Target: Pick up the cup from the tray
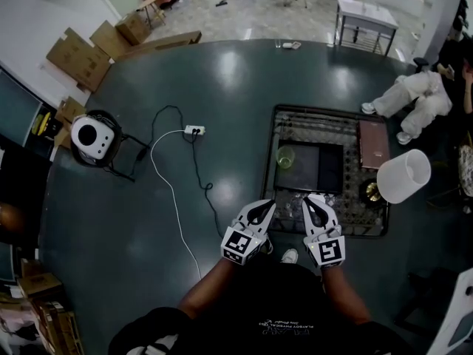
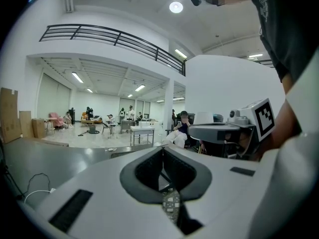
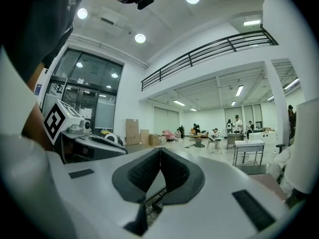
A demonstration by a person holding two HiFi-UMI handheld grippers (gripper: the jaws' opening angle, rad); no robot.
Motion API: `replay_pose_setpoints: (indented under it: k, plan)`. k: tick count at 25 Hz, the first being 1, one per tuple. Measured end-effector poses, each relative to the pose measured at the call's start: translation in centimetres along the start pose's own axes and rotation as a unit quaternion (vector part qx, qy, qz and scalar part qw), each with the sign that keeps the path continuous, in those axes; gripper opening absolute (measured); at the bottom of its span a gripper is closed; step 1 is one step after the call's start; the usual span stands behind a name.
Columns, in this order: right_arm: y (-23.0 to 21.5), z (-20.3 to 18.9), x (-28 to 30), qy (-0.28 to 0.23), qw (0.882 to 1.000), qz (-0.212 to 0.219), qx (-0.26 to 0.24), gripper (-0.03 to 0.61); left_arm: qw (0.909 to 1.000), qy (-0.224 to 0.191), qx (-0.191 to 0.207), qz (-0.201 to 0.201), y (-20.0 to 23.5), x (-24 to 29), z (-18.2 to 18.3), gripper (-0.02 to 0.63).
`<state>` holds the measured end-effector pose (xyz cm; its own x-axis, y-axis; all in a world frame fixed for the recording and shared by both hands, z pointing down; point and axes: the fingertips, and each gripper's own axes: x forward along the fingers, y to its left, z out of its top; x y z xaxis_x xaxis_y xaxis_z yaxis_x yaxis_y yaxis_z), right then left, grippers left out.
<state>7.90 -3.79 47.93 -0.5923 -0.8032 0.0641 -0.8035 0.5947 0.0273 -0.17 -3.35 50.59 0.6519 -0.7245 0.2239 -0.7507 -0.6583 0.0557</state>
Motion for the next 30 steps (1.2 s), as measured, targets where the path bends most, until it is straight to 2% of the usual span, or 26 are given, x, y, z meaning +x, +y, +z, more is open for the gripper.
replay_pose_setpoints:
  k: [10, 16, 24, 30]
  plan:
    - [-1.3, -0.7, 5.0, 0.021, 1.0, -0.023, 0.002, 0.011, 0.9994, 0.027, 0.008, -0.02, 5.2, 2.7, -1.3, 0.011]
    - [-2.0, -0.5, 8.8, 0.034, 0.999, -0.035, 0.003, 0.011, 0.9988, 0.026, -0.007, -0.04, 8.6, 4.8, -1.7, 0.011]
    - [-3.5, -2.4, 11.5, 0.075, 0.993, -0.087, 0.018, 0.011, 0.996, 0.029, -0.015, -0.083, 11.3, 6.8, -1.8, 0.011]
    - [-5.3, -3.4, 11.8, 0.084, 0.99, -0.115, 0.02, 0.011, 0.9929, 0.028, -0.024, -0.113, 11.2, 8.5, -2.2, 0.012]
